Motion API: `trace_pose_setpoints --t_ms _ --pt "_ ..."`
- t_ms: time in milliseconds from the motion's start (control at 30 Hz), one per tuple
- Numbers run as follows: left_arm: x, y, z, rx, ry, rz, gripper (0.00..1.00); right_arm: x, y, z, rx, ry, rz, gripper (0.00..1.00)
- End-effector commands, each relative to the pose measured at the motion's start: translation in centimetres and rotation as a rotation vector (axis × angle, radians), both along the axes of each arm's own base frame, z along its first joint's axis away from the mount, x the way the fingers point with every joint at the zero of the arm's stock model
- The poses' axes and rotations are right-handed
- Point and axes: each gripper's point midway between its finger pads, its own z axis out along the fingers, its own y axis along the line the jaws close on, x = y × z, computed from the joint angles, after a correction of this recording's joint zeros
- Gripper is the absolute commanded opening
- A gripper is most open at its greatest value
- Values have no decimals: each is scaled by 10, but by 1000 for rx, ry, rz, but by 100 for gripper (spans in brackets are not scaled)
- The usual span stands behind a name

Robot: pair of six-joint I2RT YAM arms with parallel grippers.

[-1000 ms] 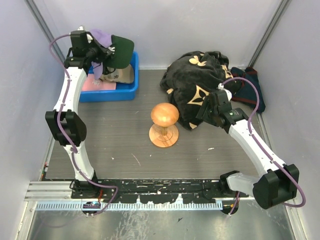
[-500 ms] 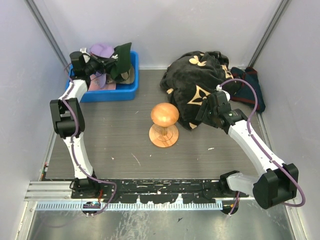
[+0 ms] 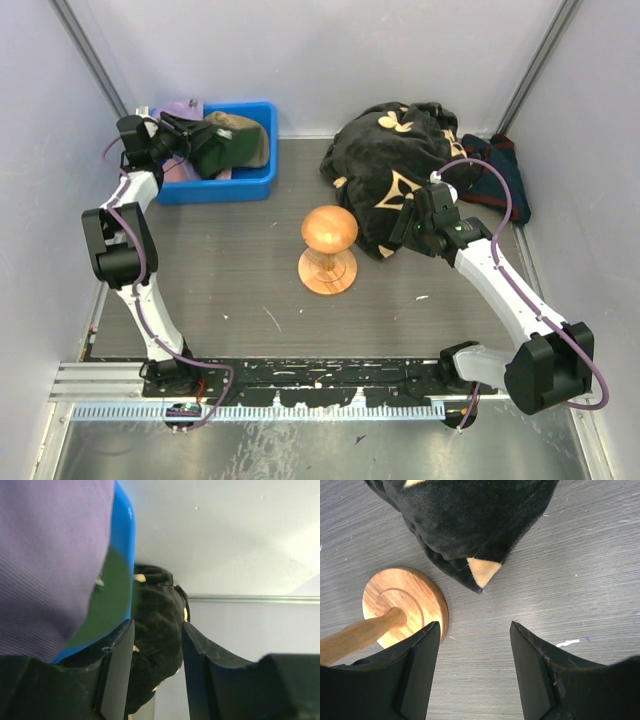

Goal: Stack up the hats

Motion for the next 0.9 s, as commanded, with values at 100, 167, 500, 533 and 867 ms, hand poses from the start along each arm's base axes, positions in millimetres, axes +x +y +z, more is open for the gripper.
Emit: trace_pose_setpoints --t_ms 100,167,500,533,867 --pt "-38 -11 6 123 -23 -30 56 7 4 3 22 -31 17 64" --pt "-41 -9 -2 160 10 -29 58 6 5 1 26 -25 19 64" --pt "-33 10 -30 498 172 49 64 5 6 3 35 -30 23 64" --pt "-34 16 -32 529 194 71 65 5 6 4 35 -32 24 64" --pt "-40 50 -58 706 363 179 68 5 6 4 34 -33 19 64"
